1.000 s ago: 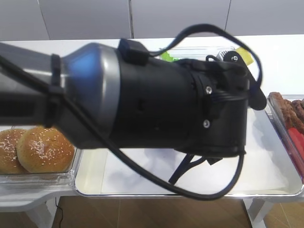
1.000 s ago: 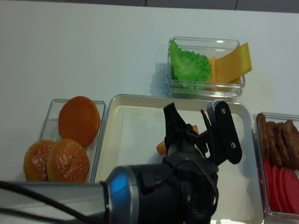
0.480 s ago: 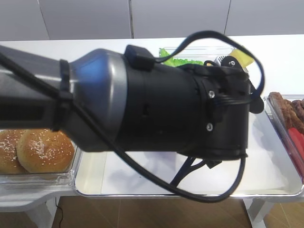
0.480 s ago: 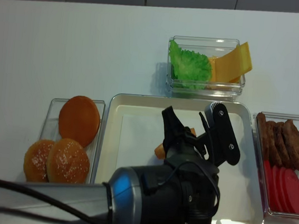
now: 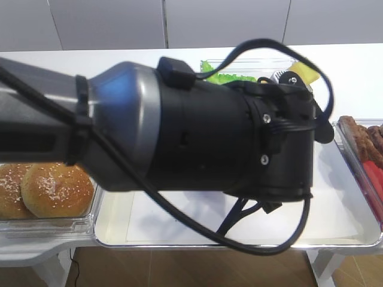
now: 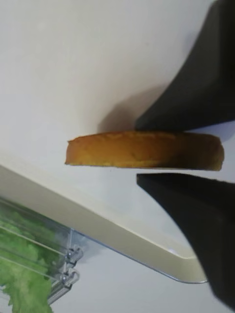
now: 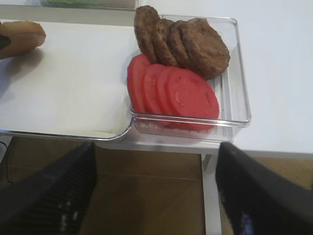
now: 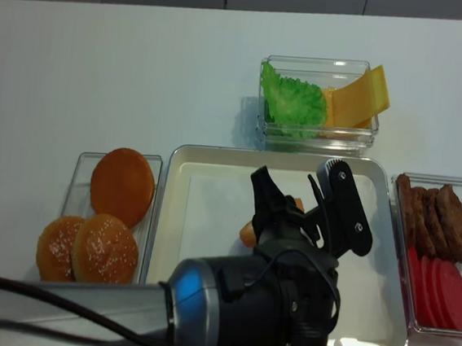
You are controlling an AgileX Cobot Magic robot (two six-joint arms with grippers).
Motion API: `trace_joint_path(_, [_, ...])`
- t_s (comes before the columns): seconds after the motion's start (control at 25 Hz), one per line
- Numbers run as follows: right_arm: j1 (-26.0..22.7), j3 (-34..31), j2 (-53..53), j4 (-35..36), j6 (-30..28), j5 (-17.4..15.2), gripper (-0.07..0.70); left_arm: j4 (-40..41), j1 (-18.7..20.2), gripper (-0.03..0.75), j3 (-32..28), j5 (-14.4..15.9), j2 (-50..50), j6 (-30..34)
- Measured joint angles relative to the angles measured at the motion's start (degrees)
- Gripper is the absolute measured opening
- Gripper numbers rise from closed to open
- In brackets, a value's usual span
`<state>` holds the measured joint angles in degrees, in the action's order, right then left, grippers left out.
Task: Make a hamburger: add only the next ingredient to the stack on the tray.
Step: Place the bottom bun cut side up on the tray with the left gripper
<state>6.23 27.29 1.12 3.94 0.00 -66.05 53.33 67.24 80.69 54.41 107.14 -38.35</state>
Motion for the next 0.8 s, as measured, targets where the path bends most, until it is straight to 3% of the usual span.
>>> trace_joint_path(0.24, [0.0, 0.0, 0.0, 0.0, 0.0, 0.0, 0.573, -0.6, 0.0, 0.381, 0.0, -0.3, 0.0, -0.4])
trace_joint_path(0.52, [0.0, 0.0, 0.0, 0.0, 0.0, 0.0, 0.573, -2.3, 0.0, 0.491, 0.0, -1.5, 0.0, -1.1])
trace_joint_path(0.8, [0.0, 0.0, 0.0, 0.0, 0.0, 0.0, 0.573, -6.8, 0.0, 0.54, 0.0, -3.4, 0.0, -0.5])
